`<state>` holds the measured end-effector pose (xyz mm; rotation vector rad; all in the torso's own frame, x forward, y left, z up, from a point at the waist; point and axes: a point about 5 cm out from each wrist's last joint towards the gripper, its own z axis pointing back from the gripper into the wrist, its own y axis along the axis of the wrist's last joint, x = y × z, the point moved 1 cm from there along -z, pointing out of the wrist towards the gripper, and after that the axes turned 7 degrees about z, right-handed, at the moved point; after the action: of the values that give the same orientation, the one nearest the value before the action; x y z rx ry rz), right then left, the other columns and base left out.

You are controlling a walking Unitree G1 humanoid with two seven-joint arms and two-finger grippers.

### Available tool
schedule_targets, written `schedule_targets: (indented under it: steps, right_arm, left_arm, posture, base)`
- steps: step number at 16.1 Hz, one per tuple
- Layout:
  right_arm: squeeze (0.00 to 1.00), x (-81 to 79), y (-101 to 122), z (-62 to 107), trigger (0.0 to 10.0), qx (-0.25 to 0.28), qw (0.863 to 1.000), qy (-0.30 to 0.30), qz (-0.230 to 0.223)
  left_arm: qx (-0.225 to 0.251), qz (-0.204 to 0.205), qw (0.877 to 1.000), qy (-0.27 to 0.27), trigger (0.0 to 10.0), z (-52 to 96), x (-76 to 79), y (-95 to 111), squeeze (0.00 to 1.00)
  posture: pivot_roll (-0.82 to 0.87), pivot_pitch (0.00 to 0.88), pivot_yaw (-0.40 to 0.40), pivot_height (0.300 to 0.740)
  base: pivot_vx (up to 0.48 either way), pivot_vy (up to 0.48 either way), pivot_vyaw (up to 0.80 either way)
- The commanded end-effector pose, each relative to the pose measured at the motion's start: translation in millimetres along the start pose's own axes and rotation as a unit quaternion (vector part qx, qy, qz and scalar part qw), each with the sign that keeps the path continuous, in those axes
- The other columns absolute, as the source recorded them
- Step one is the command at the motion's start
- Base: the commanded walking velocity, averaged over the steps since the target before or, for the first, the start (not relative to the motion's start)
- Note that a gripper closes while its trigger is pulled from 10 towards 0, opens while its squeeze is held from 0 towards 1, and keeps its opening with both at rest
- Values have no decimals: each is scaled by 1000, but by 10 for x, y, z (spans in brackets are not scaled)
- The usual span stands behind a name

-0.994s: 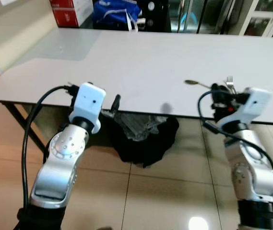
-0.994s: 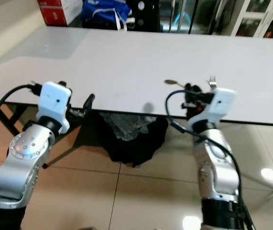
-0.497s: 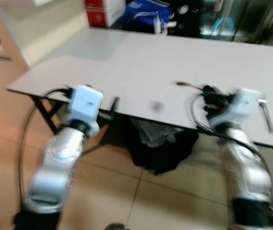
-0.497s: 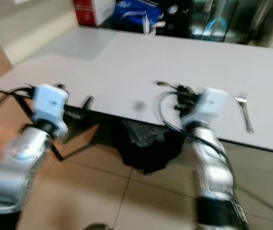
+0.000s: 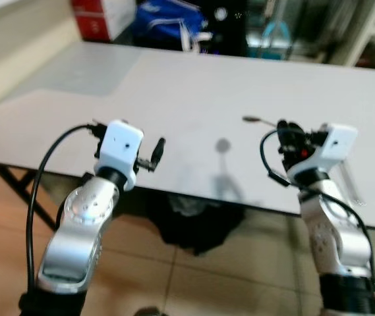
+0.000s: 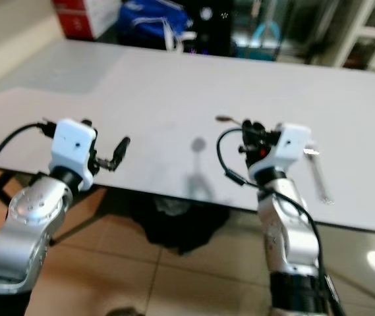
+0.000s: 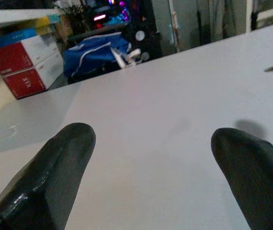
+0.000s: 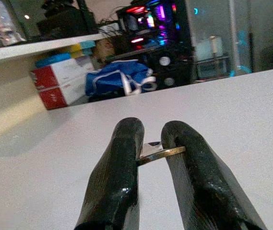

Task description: Setting the table

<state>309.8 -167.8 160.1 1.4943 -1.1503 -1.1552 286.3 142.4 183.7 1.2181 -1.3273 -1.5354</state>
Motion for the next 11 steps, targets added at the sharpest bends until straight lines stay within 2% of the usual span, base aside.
schedule_targets:
  steps: [1,7,9,11]
  right_arm:
    - [0,17,-2,-5,10000,-2,1000,-6,3]
    - [0,8,-41,4,10000,-6,1000,-3,8]
    - [0,3,-59,3,10000,-6,1000,6,20]
    - [0,39,-28,-13,10000,3,1000,-1,27]
  left_arm:
    - [-3,11,1000,-4,10000,-4,5,5,0]
    - [-3,-2,1000,1,10000,-12,-22,13,0]
    - [-2,-23,1000,-6,10000,-12,22,17,0]
    - [4,-27,1000,-13,10000,-9,57,26,0]
  posture:
    - [39,50,14,740]
    - [42,53,19,740]
    - [46,55,21,740]
    - [46,55,21,740]
  base:
    - [0,480,-488]
    - [0,480,-800]
    - [0,0,0]
    - [0,0,0]
